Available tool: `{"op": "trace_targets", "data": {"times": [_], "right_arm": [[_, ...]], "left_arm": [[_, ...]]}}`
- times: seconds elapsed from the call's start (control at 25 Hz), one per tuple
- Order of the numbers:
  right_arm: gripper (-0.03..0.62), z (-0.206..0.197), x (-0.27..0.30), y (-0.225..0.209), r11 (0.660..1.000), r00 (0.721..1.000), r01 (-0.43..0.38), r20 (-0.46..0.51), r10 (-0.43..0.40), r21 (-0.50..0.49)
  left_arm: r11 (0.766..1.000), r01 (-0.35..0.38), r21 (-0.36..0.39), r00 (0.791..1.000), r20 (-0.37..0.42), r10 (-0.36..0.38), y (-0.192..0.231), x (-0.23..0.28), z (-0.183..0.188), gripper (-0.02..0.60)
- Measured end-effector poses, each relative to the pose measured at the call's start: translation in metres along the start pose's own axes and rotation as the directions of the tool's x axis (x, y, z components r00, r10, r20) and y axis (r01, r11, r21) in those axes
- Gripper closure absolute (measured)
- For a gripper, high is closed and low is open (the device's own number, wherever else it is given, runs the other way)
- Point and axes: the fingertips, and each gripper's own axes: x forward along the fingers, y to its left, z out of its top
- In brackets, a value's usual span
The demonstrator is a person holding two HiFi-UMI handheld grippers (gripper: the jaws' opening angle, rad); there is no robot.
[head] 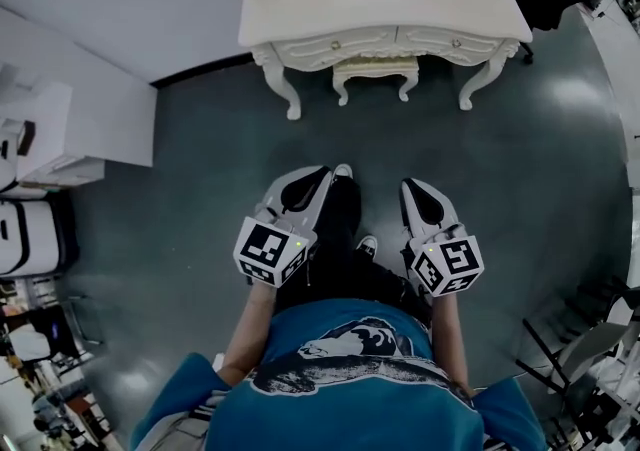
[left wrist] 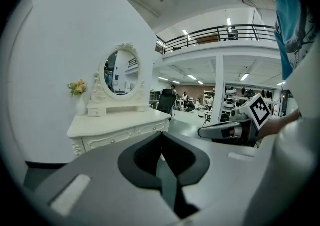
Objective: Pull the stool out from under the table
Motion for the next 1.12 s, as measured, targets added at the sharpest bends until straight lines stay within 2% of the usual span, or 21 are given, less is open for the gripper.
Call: {"op": "trace_targets", "data": {"times": [0.08,0.28,0.44,0.64,0.92,1.12], "right_arm": [[0.592,0.005,0.015,-0.012,1.0,1.0,0.014,0.005,-0.014,0.011],[0.592,0.013,0.059,-0.046,0.999,0.999,0.048,-0.007,-0.047,0.026],[0.591,0.016,0.1,-0.078,0.996,0.997,0.073,-0.028,-0.072,0.055],[0.591,0.013,0.157,-0.116,0.993,0.993,0.094,-0.084,-0.088,0.073],[0.575,-0.004,0.224,-0.179,0.99,0.979,0.132,-0.163,-0.123,0.045],[0.549,-0.035,0.253,-0.232,0.983,0.972,0.15,-0.196,-0.127,0.107]], "left_arm": [[1.0,0.019,0.0,1.0,0.011,-0.019,0.013,0.016,0.0,0.569],[0.997,0.054,0.048,0.998,-0.036,-0.052,0.054,0.066,-0.011,0.566],[0.995,0.096,0.01,0.994,-0.054,-0.095,0.084,0.106,-0.024,0.548],[0.991,0.134,0.004,0.989,-0.062,-0.133,0.122,0.145,-0.043,0.548],[0.987,0.159,-0.027,0.97,-0.182,-0.161,0.171,0.193,-0.096,0.517],[0.986,0.148,-0.081,0.965,-0.207,-0.162,0.193,0.224,-0.128,0.502]]}}
